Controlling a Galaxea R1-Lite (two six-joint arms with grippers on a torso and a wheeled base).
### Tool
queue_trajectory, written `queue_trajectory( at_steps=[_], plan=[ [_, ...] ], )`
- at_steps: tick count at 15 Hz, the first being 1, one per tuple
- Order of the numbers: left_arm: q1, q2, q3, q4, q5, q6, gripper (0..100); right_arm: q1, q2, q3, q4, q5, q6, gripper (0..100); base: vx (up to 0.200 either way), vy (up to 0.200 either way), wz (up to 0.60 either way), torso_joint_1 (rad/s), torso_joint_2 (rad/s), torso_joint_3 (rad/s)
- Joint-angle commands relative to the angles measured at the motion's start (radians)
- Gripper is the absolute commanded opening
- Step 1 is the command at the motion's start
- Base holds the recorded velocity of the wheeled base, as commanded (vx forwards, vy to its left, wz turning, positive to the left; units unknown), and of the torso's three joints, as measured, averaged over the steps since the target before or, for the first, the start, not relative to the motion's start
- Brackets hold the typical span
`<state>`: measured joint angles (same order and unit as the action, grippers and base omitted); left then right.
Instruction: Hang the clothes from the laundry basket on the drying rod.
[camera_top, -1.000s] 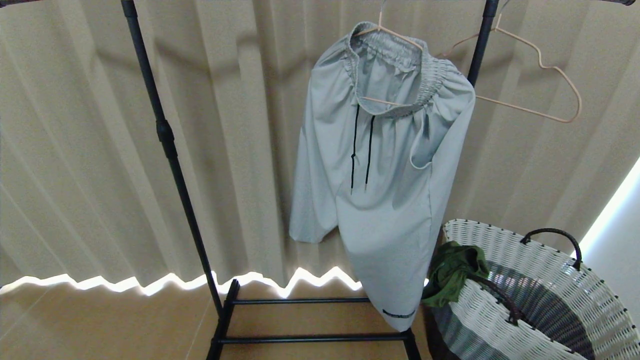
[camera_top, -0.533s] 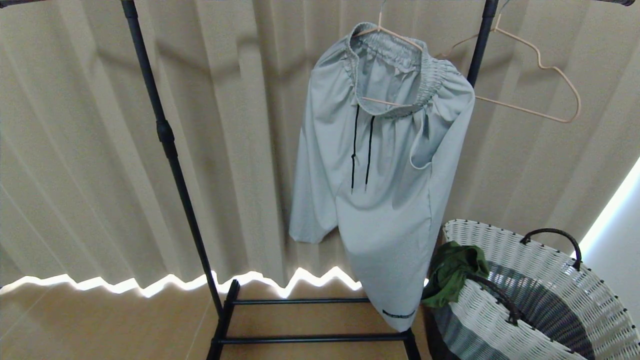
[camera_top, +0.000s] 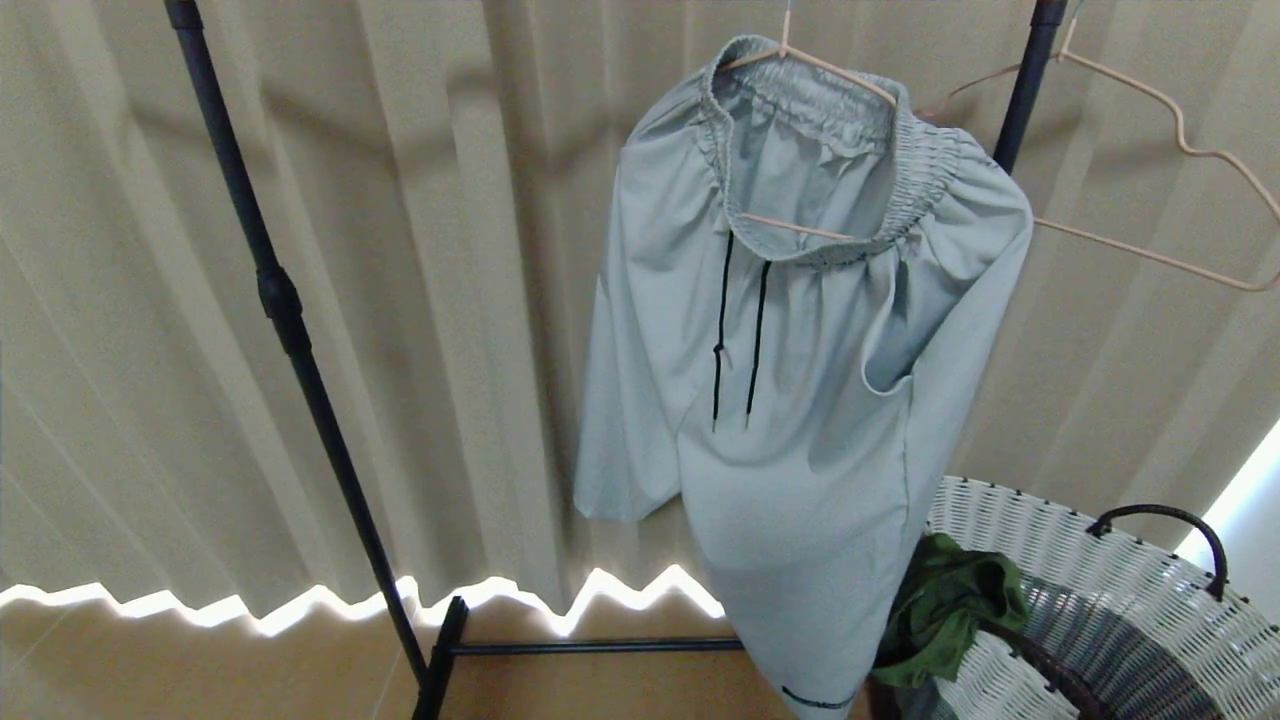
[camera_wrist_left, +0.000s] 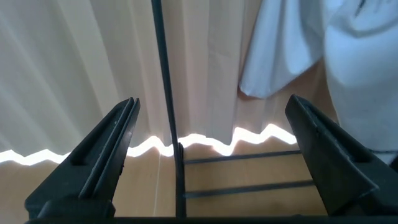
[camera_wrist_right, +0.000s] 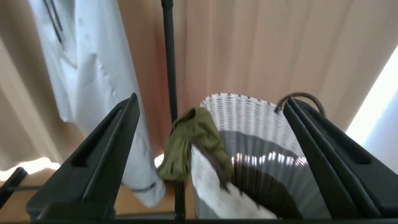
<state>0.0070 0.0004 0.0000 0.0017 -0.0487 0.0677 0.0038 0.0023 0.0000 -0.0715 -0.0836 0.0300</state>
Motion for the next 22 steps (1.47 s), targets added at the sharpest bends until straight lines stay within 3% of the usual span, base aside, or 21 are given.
queue_trajectory(
  at_steps=[1,5,9,10,12,13,14,17,19,22],
  plan=[
    [0.001,0.0,0.0,0.0,0.0,0.0,100,0.001,0.001,0.0,0.002,-0.001,-0.001,100,0.2,0.0,0.0,0.007,0.0,0.002],
    [0.001,0.0,0.0,0.0,0.0,0.001,100,0.001,-0.001,0.0,0.004,0.001,0.002,100,0.15,0.0,0.0,0.002,0.0,0.001],
    [0.001,0.0,0.0,0.0,-0.002,0.017,100,0.004,0.047,-0.025,0.121,-0.004,0.002,100,0.0,0.0,0.0,0.0,0.0,0.0],
    [0.001,0.0,-0.002,0.0,-0.02,0.012,100,0.076,0.243,-0.106,0.231,0.008,-0.035,100,0.0,0.0,0.0,0.0,0.0,0.0],
    [0.001,0.0,-0.002,0.0,-0.022,0.015,100,0.173,0.541,-0.183,0.205,0.004,-0.033,100,0.0,0.0,0.0,0.0,0.0,0.0],
    [0.001,0.0,-0.002,0.0,-0.022,0.015,100,0.174,0.604,-0.201,0.191,0.004,-0.035,100,0.0,0.0,0.0,0.0,0.0,0.0],
    [0.001,0.0,-0.002,0.0,-0.02,0.017,100,0.177,0.775,-0.247,0.142,0.004,-0.056,100,0.0,0.0,0.0,0.0,0.0,0.0],
    [0.001,0.0,-0.002,0.0,-0.02,0.017,100,0.12,1.053,-0.327,0.094,0.004,-0.107,100,0.0,0.0,0.0,0.0,0.0,0.0],
    [0.001,0.0,-0.002,0.0,-0.02,0.017,100,0.036,1.202,-0.344,0.061,0.007,-0.191,100,0.0,0.0,0.0,0.0,0.0,0.0],
    [0.001,0.0,-0.002,0.0,-0.02,0.015,100,-0.038,1.386,-0.311,-0.119,0.012,-0.243,100,0.0,0.0,0.0,0.0,0.0,0.0]
  ],
)
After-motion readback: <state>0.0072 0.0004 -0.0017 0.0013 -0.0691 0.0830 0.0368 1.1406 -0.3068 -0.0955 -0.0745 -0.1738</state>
